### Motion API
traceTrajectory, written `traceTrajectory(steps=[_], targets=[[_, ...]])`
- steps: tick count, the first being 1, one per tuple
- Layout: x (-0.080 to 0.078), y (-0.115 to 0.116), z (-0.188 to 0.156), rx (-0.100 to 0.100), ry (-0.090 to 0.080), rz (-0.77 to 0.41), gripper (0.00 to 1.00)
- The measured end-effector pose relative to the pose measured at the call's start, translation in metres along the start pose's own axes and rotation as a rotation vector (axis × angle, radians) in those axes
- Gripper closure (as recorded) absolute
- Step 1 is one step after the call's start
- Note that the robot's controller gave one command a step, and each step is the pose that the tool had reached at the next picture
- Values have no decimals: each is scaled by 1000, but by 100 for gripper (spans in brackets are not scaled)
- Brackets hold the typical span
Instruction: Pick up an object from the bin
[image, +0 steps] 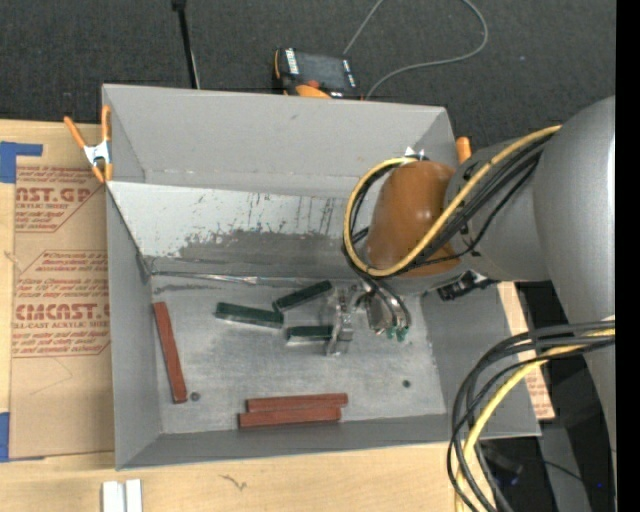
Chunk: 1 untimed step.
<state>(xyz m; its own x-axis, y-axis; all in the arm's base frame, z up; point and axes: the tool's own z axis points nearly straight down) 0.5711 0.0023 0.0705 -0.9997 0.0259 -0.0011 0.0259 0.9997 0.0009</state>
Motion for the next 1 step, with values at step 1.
traceTrajectory(steps=[1], targets=[[-25,-24,-174,1,-11,68,100]])
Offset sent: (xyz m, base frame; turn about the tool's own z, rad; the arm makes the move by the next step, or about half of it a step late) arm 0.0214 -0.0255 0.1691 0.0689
